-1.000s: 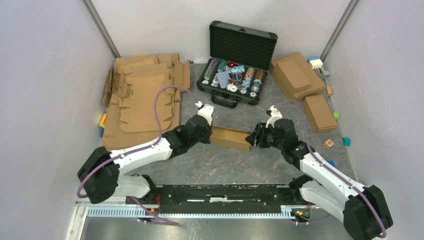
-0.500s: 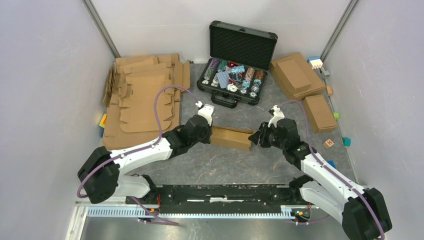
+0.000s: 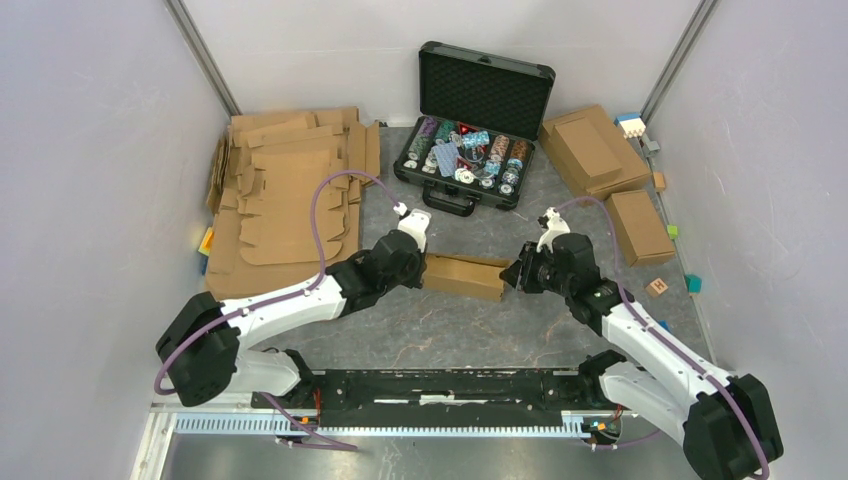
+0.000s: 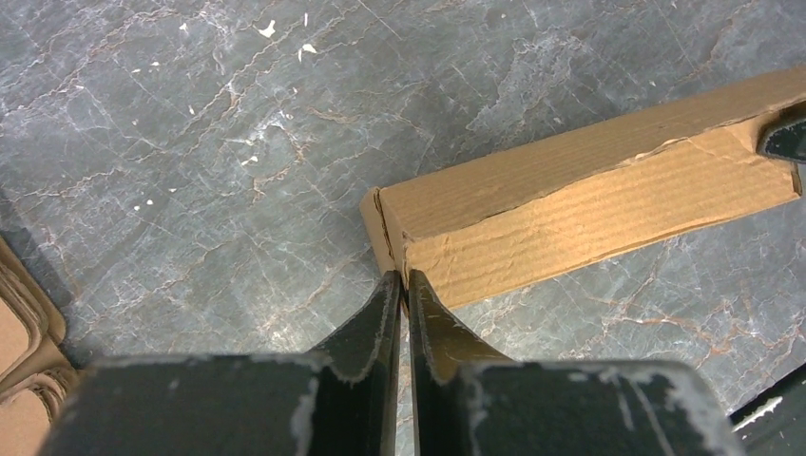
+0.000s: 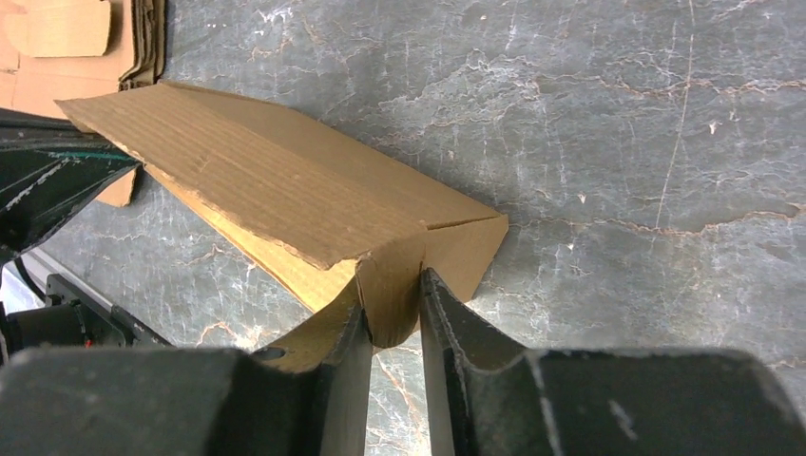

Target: Fold the paper box

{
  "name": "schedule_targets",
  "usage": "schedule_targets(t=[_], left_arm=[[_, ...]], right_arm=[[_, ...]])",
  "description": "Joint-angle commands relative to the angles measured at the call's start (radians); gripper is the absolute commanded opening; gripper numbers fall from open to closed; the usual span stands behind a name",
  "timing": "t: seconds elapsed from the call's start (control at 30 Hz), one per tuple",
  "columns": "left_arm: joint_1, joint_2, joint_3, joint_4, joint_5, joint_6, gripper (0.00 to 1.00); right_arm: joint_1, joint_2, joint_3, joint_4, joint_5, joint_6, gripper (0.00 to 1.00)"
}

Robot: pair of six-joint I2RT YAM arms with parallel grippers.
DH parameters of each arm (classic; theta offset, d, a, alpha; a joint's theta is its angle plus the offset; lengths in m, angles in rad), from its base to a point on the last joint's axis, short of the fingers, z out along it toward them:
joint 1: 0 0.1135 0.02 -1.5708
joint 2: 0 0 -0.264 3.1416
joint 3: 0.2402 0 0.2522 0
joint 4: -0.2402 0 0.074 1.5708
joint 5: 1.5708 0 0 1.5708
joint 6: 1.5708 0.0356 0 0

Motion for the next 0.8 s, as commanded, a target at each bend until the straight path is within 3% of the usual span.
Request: schedule_targets(t=[0.0,0.1,0.23,0.4,0.57,0.67,0.77], left_arm=[[-0.016,0.0,0.041,-0.034,0.014,0.006,0.13],[-0.021,0.0,0.046,-0.041,0.002,0.007,0.13],[-0.021,0.005,0.052,-0.047,-0.006,0.008,0.13],[-0.021,0.007,0.054,-0.05,-0.011,0.01,0.14],[-0.021,0.015,0.058,-0.055,-0.015,0.014,0.13],[-0.022,0.028,0.064,-0.06,-0.018,0.014,0.13],[-0.026,0.039,0.073,-0.067,-0.026,0.016,0.13]], right_arm=[[-0.003,0.015,0.061,-0.061,0.028,-0.03,0.33],[-0.002,0.022,0.081,-0.074,0.016,-0.051,0.44],[-0.001,0.016,0.117,-0.107,0.03,-0.068,0.45],[-0.002,-0.005,0.126,-0.106,0.035,-0.075,0.3],[-0.001,-0.003,0.128,-0.115,0.018,-0.079,0.3],[-0.002,-0.002,0.126,-0.12,0.018,-0.075,0.23],[-0.001,0.0,0.138,-0.137,0.02,-0.068,0.21]])
